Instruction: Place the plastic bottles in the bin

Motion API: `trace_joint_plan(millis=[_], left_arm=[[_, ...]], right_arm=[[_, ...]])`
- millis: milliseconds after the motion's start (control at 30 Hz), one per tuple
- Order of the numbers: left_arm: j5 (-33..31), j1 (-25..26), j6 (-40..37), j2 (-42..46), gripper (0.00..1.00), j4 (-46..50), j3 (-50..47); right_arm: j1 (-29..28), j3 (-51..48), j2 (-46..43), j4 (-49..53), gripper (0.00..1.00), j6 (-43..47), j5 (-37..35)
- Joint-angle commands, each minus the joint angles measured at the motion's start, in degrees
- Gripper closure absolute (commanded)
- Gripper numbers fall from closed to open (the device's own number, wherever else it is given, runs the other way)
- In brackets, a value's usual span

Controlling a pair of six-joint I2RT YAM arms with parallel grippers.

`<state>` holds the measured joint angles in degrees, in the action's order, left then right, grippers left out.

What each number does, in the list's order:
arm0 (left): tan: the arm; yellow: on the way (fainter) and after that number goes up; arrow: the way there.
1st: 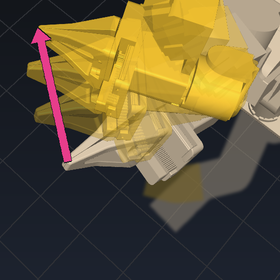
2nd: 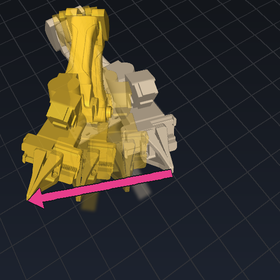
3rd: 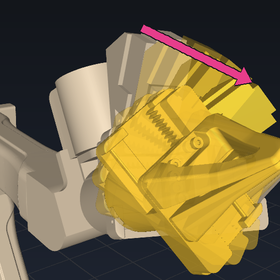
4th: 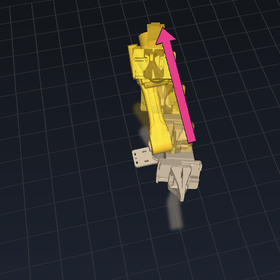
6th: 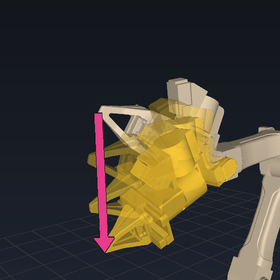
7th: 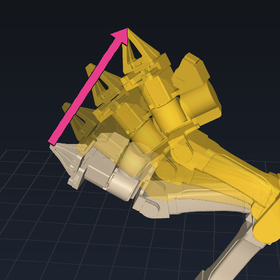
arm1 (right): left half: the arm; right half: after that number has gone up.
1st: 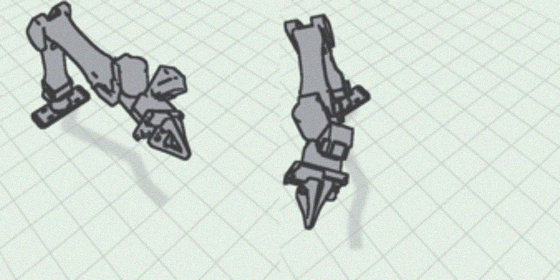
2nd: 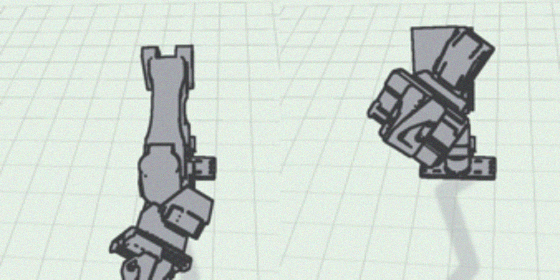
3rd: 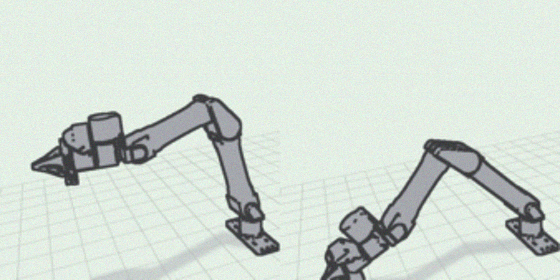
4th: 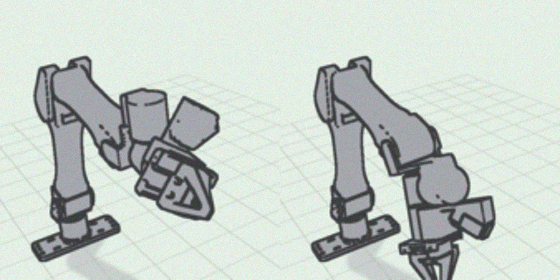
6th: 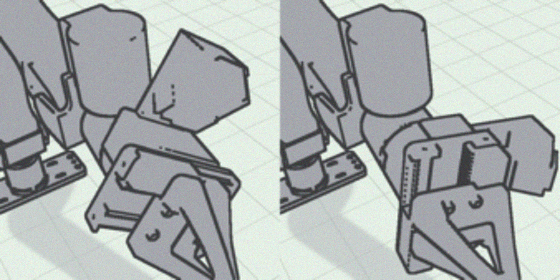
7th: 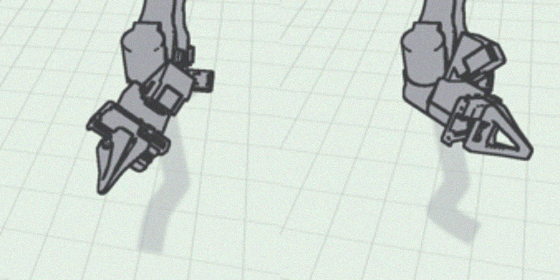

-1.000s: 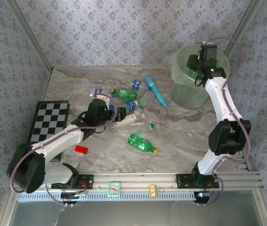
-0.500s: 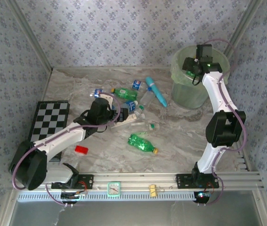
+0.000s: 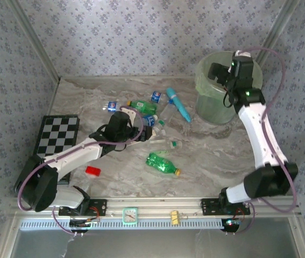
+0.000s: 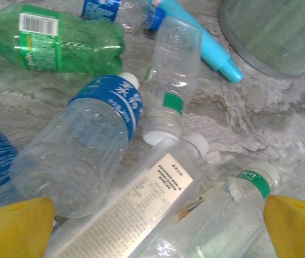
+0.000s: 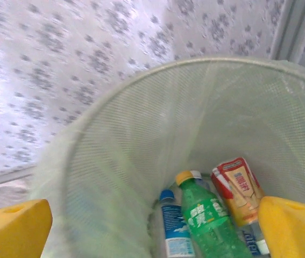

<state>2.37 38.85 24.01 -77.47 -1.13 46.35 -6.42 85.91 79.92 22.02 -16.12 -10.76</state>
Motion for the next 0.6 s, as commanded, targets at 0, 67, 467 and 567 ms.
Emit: trace_joint_plan(millis=[0,67,467,567], left_arm=[[1.9,1.2,-2.1,-0.9,0.04,-0.5,2.3],[3.6,1.6,-2.2,-1.3,0.04,-0.6,2.3],[13.4,6.9,-4.7,-2.7,0.05,6.0,3.2],[15.0,8.8,-6.1,-4.1,0.05,10.0,4.6]], right_arm=[[-3.5,-7.4,-6.9,-8.0,0.0,-0.8,0.8],[-6.7,-12.1,-10.9,-9.7,0.0,-1.7,1.1],[-23.4,-38.9,-20.3,-22.3,0.0,-8.7,-3.5],[-24.0,-40.2,-19.3,-22.0,0.0,-9.4,-4.7]])
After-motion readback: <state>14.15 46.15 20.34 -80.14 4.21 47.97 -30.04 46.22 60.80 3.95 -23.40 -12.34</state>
